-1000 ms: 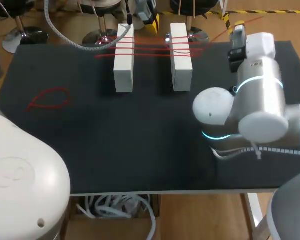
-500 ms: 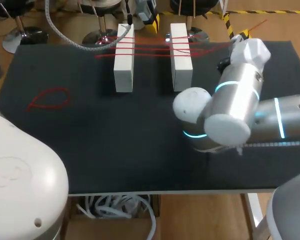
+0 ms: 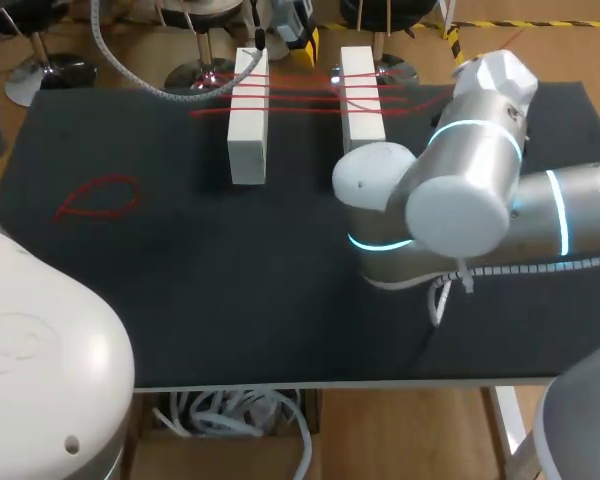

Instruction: Grab the tape and strap the tape.

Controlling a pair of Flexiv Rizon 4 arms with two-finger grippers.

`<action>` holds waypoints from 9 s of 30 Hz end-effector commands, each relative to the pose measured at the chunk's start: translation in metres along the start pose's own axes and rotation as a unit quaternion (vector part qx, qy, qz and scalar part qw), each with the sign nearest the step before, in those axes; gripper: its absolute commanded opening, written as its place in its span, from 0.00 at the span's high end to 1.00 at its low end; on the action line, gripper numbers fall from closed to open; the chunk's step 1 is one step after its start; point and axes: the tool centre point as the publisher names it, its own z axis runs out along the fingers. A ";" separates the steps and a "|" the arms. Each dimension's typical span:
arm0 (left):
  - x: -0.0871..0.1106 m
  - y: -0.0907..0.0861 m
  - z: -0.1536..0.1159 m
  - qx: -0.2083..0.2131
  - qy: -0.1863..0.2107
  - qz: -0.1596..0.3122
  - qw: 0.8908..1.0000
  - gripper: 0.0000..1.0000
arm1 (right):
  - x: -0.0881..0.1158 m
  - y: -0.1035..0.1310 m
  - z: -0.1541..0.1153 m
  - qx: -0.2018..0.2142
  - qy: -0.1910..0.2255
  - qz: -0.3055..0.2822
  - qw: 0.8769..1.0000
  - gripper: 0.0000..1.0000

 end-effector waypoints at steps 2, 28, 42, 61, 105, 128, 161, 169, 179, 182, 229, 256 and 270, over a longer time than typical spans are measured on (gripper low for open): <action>0.000 -0.001 -0.001 -0.002 0.001 -0.001 1.000 1.00 | -0.003 0.009 0.002 0.052 0.004 0.000 0.999 1.00; 0.000 -0.001 -0.001 -0.002 0.001 -0.001 1.000 1.00 | 0.008 -0.003 -0.027 -0.117 0.101 -0.320 0.935 1.00; 0.000 -0.001 -0.001 -0.002 0.001 -0.001 1.000 1.00 | 0.021 -0.005 -0.044 0.000 0.024 -0.438 0.898 1.00; 0.000 -0.001 -0.001 -0.002 0.001 -0.001 1.000 1.00 | 0.022 -0.006 -0.044 -0.026 0.027 -0.443 0.896 1.00; 0.000 -0.001 -0.001 -0.002 0.001 -0.001 1.000 1.00 | 0.081 -0.088 -0.060 -0.288 -0.021 -0.744 0.603 1.00; 0.000 -0.001 -0.001 -0.002 0.001 -0.001 1.000 1.00 | 0.105 -0.114 -0.066 -0.308 -0.083 -0.781 0.536 1.00; 0.000 -0.001 -0.001 -0.002 0.001 -0.001 1.000 1.00 | 0.114 -0.115 -0.072 -0.267 -0.071 -0.805 0.526 1.00; 0.000 -0.001 -0.001 -0.002 0.001 -0.001 1.000 1.00 | 0.117 -0.109 -0.080 -0.251 -0.067 -0.806 0.532 1.00; 0.000 -0.001 -0.001 -0.002 0.001 -0.001 1.000 1.00 | 0.116 -0.106 -0.086 -0.221 -0.067 -0.817 0.529 1.00; 0.000 -0.001 -0.001 -0.002 0.001 -0.001 1.000 1.00 | 0.118 -0.103 -0.088 -0.214 -0.066 -0.818 0.531 1.00; 0.000 -0.001 -0.001 -0.002 0.001 -0.001 1.000 1.00 | 0.132 -0.083 -0.087 -0.169 -0.059 -0.809 0.560 1.00; 0.000 -0.001 -0.001 -0.002 0.001 -0.001 1.000 1.00 | 0.143 -0.081 -0.077 -0.169 -0.064 -0.846 0.501 1.00; 0.000 -0.001 -0.001 -0.002 0.001 -0.001 1.000 1.00 | 0.145 -0.075 -0.067 -0.158 -0.018 -0.888 0.432 1.00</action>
